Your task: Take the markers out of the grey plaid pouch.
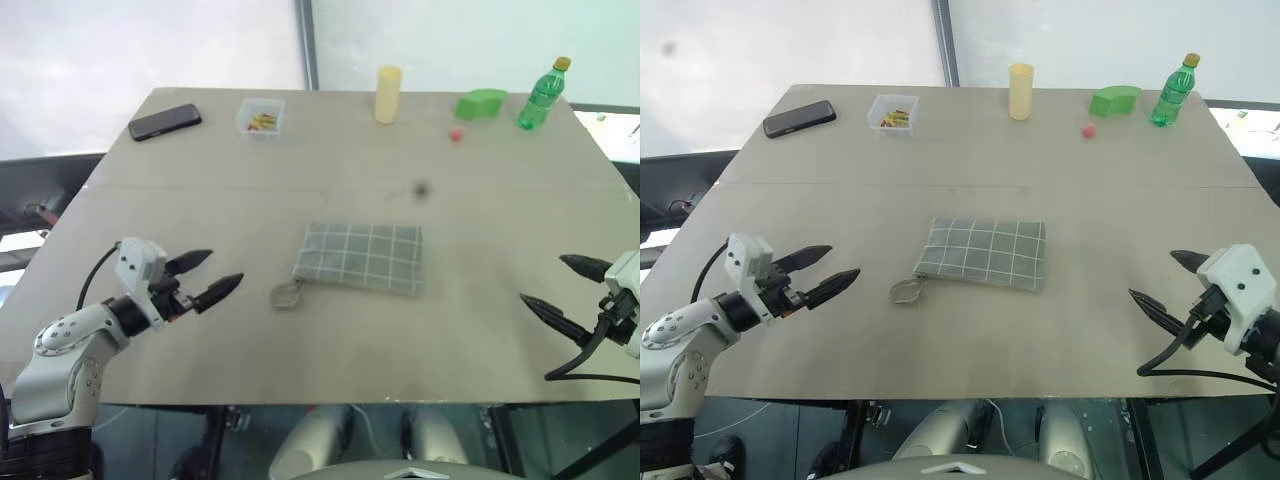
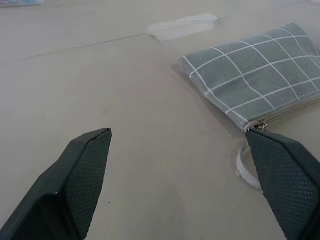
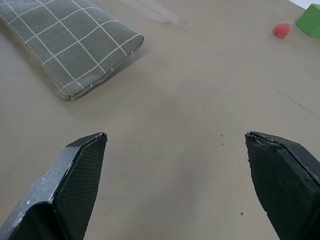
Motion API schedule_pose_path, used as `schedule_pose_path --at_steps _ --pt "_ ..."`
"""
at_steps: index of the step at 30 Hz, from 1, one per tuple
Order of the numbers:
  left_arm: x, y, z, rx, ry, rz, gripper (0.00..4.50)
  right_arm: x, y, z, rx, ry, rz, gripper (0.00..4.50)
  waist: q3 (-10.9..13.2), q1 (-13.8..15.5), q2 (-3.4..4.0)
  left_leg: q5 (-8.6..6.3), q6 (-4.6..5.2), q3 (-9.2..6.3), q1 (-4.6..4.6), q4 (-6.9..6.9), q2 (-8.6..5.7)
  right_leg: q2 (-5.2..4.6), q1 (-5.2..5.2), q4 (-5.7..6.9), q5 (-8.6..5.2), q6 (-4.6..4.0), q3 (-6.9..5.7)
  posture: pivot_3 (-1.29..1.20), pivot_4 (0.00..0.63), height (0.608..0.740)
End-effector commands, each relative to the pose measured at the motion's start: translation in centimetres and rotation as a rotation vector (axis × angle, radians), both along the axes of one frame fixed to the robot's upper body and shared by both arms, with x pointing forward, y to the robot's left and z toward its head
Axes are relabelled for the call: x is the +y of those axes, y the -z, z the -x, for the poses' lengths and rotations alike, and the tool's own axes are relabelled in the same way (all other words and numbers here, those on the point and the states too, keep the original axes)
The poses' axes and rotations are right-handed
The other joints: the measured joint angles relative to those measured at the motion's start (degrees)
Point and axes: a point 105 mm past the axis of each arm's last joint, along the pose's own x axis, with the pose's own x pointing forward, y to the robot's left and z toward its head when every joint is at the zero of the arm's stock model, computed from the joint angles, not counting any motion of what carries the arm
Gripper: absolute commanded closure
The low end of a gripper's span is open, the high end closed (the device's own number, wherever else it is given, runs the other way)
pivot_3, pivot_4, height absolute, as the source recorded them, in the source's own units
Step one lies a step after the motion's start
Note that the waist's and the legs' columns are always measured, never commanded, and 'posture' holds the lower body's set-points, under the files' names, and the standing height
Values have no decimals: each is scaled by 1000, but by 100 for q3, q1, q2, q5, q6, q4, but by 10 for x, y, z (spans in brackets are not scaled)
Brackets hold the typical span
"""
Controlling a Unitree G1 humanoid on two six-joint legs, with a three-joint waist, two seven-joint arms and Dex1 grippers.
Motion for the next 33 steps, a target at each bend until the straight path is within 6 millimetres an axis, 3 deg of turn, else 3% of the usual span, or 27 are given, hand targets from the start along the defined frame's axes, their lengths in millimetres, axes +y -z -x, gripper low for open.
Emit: schedule_pose_path --at_steps 1,16,23,25,29,33 --pt "-5 -14 -2 -45 27 -13 35 7 -10 1 -41 -25 13 0 0 0 0 0 0 1 0 0 0 0 0 0 0 0 0 0 150 740" --pt "-24 -19 -21 -76 83 -2 35 29 -7 -3 -60 -47 -38 0 5 8 3 -6 0 5 0 0 8 3 -1 -7 1 2 -3 0 150 740" --pt "-26 -21 -35 -187 108 -183 35 39 -5 -10 -99 -73 -63 0 9 9 4 -6 0 5 0 0 8 4 0 -8 1 2 -3 0 150 740" --pt "-26 -17 -38 -127 128 -134 35 45 -7 -13 -114 -85 -80 0 9 5 4 -6 0 6 1 0 8 3 0 -7 2 1 -3 0 150 740" --pt "-33 -10 -44 280 107 127 35 58 -7 -16 -127 -105 -105 0 21 10 -1 -6 0 -5 -3 -1 9 38 -7 -2 2 30 -9 0 150 740" --pt "-48 -24 -52 474 176 251 35 70 -12 -17 -136 -130 -139 0 28 5 -1 -7 -3 -15 -4 0 9 45 -12 5 -3 42 -15 0 150 740"
